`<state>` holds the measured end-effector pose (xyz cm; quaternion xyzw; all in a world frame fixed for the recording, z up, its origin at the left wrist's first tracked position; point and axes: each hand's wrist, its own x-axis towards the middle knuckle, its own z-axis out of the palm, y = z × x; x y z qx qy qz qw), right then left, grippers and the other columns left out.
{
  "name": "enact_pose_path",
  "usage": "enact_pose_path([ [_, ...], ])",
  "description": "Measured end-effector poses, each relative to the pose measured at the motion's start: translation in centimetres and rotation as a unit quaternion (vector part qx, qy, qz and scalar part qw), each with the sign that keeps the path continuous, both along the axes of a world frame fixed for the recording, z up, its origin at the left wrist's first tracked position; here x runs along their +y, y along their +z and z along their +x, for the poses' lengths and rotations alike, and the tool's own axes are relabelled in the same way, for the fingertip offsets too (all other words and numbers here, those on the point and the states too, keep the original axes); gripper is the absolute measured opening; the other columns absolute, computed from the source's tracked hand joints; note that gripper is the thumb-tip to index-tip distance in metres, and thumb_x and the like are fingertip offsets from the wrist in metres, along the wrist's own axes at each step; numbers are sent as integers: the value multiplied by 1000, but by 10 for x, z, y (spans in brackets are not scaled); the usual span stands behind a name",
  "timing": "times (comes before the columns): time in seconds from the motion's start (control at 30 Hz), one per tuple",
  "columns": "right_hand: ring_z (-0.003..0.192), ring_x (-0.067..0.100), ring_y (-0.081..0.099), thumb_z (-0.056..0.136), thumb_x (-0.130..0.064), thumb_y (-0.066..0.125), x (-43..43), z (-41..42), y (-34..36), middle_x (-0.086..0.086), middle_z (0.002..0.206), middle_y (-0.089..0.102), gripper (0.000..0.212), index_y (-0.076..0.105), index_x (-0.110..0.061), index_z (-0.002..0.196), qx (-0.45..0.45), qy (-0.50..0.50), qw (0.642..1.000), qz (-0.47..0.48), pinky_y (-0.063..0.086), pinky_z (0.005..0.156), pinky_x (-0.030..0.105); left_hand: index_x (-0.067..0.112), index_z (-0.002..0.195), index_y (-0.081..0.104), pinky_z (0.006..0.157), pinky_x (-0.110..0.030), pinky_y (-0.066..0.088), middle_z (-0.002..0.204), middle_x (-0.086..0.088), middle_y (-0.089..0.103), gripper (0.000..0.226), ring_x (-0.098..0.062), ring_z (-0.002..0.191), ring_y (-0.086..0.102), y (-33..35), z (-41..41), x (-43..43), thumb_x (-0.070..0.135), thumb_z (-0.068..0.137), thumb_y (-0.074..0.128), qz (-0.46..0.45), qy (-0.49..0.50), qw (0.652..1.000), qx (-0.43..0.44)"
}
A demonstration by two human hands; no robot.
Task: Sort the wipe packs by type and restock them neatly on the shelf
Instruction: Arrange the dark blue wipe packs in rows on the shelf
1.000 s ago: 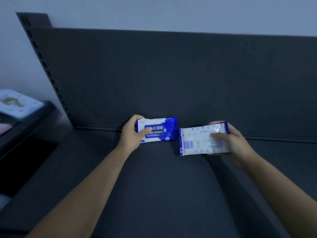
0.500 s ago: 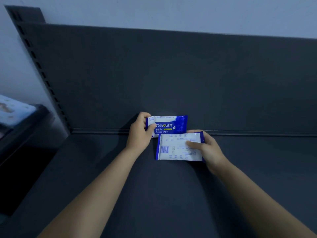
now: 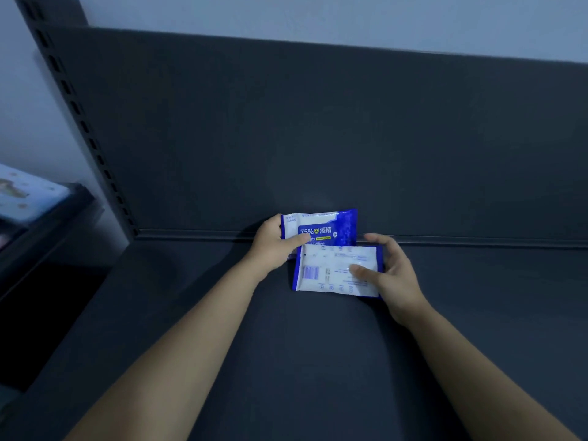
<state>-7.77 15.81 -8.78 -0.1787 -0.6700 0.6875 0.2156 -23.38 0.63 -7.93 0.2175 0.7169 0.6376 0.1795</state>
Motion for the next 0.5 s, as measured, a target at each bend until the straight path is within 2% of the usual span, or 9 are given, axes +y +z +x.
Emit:
enact_pose_path([
  [0.13, 83, 17, 69, 78, 14, 67, 5, -1, 2, 2, 94, 71, 50, 57, -18, 114, 3, 2, 999, -53, 56, 64, 30, 15, 106, 56, 61, -20, 55, 100, 0, 71, 26, -10, 85, 69, 9, 2, -4, 3, 85, 69, 32, -11, 999, -29],
  [0.27, 79, 19, 68, 78, 12, 65, 14, 8, 11, 3, 92, 70, 48, 58, -19, 115, 6, -14, 992, -127, 57, 62, 33, 14, 105, 60, 64, -20, 56, 96, 1, 73, 26, -10, 82, 71, 22, 7, 5, 1, 85, 69, 15, -58, 998, -7],
  [0.4, 83, 28, 69, 78, 9, 67, 41, 40, 19, 13, 100, 71, 37, 61, -4, 112, -6, -49, 990, -133, 57, 70, 37, 11, 108, 63, 59, -21, 55, 96, -3, 74, 28, -12, 80, 72, 36, 31, 37, -2, 84, 69, 10, -110, 994, -2],
  [0.5, 85, 30, 68, 79, 5, 66, 79, 75, 22, 19, 103, 70, 32, 63, 0, 111, -23, -73, 989, -127, 57, 73, 38, 11, 106, 62, 59, -22, 56, 95, -2, 74, 26, -12, 79, 72, 44, 61, 73, -3, 84, 67, 13, -145, 989, 5],
])
